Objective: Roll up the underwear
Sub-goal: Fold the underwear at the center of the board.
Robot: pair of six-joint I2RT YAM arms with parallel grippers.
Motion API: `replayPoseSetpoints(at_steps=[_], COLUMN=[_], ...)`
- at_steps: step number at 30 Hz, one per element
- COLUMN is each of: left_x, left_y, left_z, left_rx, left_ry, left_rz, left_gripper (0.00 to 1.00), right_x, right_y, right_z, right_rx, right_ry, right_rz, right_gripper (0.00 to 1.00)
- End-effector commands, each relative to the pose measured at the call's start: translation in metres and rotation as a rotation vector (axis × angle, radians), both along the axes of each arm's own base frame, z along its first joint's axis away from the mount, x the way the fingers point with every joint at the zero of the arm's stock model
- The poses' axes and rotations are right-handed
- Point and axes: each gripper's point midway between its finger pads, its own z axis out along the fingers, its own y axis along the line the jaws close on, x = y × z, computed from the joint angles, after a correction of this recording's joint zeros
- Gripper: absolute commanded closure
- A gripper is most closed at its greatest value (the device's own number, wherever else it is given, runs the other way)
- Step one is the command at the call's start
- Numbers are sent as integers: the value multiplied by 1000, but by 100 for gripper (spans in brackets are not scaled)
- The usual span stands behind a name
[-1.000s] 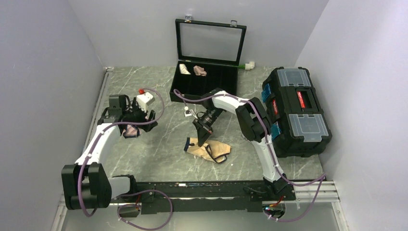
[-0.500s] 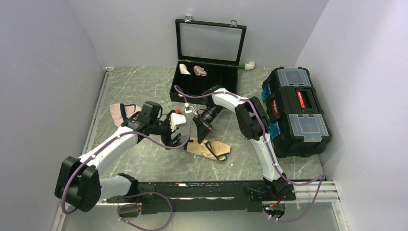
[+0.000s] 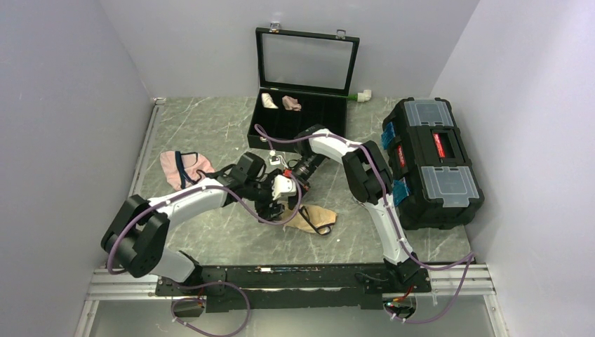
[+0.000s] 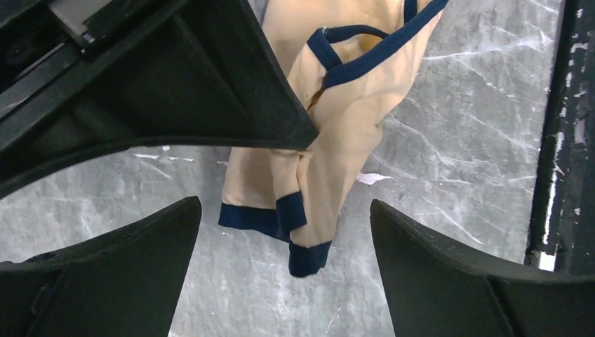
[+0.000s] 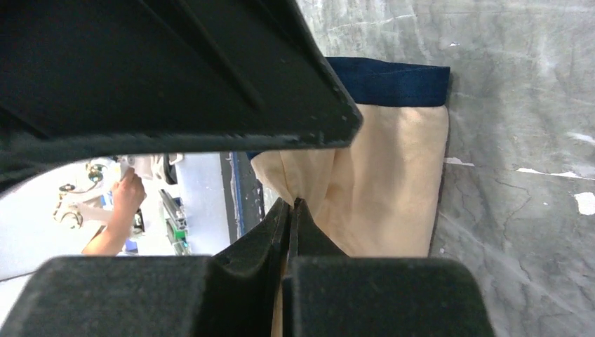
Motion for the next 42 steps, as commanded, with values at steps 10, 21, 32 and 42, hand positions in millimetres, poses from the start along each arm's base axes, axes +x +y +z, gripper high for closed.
replayPoseSetpoints(at_steps=[10, 21, 32, 42], left_x=[23, 4, -5, -4], left_y=[-27, -24, -24, -24], left_z=[0, -8, -6, -7], left_rx=[28, 109, 124, 128], left_ry=[-27, 132, 197, 252], left_rz=[-28, -90, -121, -115], left_gripper=[41, 82, 100, 100], right_x=[6, 9, 21, 29], right_y=[7, 5, -2, -12], right_z=[8, 8, 11, 25], right_rx=[50, 45, 36, 40], right_ry=[-3, -13, -34, -84], right_rz=[-13, -18, -53, -95], right_gripper=[100, 100, 91, 63])
